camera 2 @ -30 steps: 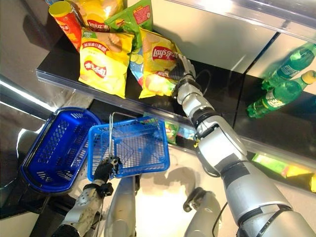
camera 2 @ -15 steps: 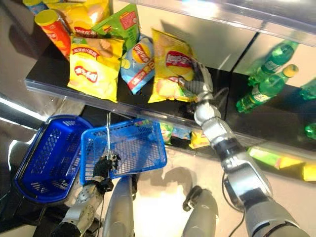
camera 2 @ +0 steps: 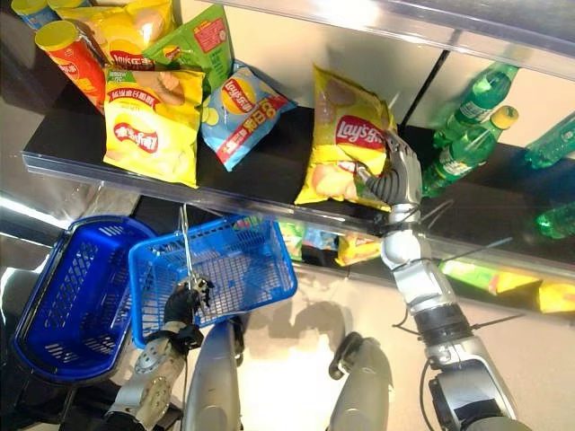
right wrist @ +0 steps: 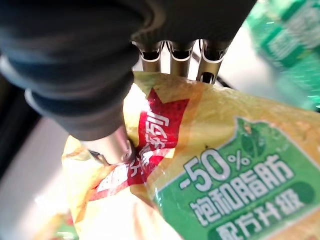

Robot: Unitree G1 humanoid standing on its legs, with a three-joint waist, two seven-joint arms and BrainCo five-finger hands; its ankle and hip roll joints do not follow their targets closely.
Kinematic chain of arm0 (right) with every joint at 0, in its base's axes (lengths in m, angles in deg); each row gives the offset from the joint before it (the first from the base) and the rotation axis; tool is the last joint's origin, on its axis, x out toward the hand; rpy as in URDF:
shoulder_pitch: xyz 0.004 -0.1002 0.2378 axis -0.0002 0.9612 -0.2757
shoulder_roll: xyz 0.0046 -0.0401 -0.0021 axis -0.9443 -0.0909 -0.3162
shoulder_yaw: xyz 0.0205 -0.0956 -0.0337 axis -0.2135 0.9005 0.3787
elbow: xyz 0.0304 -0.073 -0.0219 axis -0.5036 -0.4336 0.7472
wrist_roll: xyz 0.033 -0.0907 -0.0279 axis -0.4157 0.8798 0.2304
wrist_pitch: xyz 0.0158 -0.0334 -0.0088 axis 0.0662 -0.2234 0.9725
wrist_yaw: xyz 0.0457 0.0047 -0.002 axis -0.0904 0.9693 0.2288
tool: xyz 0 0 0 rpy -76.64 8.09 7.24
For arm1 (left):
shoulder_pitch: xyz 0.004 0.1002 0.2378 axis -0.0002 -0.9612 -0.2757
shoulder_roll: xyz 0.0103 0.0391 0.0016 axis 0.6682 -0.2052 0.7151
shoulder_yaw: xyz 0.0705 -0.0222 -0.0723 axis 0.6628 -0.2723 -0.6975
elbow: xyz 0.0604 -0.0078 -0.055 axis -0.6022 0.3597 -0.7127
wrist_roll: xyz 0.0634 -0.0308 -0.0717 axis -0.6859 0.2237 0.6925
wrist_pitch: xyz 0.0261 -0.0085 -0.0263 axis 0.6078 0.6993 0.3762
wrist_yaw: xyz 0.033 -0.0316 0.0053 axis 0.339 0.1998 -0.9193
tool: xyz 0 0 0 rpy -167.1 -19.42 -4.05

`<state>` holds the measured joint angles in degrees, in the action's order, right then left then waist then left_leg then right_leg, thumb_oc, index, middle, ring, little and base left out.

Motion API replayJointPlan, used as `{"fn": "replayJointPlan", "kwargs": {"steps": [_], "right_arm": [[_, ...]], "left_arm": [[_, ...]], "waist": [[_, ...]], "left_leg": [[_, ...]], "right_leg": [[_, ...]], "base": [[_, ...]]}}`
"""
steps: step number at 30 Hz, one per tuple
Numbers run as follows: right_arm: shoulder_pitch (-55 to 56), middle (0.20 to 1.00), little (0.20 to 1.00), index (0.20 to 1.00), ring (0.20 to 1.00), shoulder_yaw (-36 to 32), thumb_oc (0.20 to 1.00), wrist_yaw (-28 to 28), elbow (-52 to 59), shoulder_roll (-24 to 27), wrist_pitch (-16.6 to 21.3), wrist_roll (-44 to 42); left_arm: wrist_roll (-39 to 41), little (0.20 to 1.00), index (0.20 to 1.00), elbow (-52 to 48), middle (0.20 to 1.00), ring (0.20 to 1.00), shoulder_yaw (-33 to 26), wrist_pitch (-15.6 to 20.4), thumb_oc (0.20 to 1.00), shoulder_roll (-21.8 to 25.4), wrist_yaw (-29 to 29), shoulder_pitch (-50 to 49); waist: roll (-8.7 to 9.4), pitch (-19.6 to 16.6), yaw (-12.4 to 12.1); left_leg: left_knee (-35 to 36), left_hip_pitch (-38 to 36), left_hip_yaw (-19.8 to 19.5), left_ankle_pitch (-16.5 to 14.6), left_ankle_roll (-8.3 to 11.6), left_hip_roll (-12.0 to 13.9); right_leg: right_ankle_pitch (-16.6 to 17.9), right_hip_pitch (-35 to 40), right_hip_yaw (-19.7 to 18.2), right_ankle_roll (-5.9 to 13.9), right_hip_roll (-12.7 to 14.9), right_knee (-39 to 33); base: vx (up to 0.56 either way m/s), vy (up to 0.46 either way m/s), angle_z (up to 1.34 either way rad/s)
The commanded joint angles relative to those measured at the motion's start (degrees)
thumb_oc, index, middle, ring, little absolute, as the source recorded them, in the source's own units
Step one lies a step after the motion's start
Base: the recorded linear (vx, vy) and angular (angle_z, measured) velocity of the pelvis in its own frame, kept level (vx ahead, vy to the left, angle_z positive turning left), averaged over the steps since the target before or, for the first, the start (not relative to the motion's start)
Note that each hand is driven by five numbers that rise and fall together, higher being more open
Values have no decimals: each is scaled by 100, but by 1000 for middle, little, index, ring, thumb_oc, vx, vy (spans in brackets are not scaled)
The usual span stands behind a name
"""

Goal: Pick up the snacks into the basket

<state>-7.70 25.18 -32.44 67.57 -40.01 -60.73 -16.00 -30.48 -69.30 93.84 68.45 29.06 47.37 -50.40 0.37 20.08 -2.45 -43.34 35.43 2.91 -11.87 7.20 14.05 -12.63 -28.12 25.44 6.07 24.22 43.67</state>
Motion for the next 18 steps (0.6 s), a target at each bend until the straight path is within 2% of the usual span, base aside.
{"fn": "replayJointPlan", "kwargs": {"steps": [1,5,10,18], "right_arm": [[-184,200,200,200,200,5,200,153,379,99,517,-145],[-368,200,200,200,200,548,200,499,186,57,486,-85],[-834,200,200,200,200,1454,200,907,-63,-32,411,459],[-1486,200,200,200,200,2253,200,1201,-748,-409,323,847]], "left_arm": [[79,200,200,-1379,200,200,-105,741,200,174,-170,-61],[142,200,200,-1762,200,200,-122,750,200,281,-227,-158],[280,200,200,-2273,200,200,-102,763,200,391,-327,-313],[434,200,200,-2664,200,200,-90,737,200,503,-415,-534]], "waist": [[10,-237,-94],[-2,-229,-186],[-4,-192,-372],[-32,-92,-616]], "left_leg": [[111,-105,510,38,-575,-171],[189,-114,504,89,-554,-181],[260,-151,481,124,-532,-208],[293,-166,410,170,-510,-238]], "right_leg": [[127,52,-49,126,-139,21],[170,97,0,136,-125,-39],[180,184,96,140,-111,-76],[195,293,207,155,-93,-103]], "base": [[0,0,0],[0,0,0],[-2,-7,0],[-14,-20,6]]}}
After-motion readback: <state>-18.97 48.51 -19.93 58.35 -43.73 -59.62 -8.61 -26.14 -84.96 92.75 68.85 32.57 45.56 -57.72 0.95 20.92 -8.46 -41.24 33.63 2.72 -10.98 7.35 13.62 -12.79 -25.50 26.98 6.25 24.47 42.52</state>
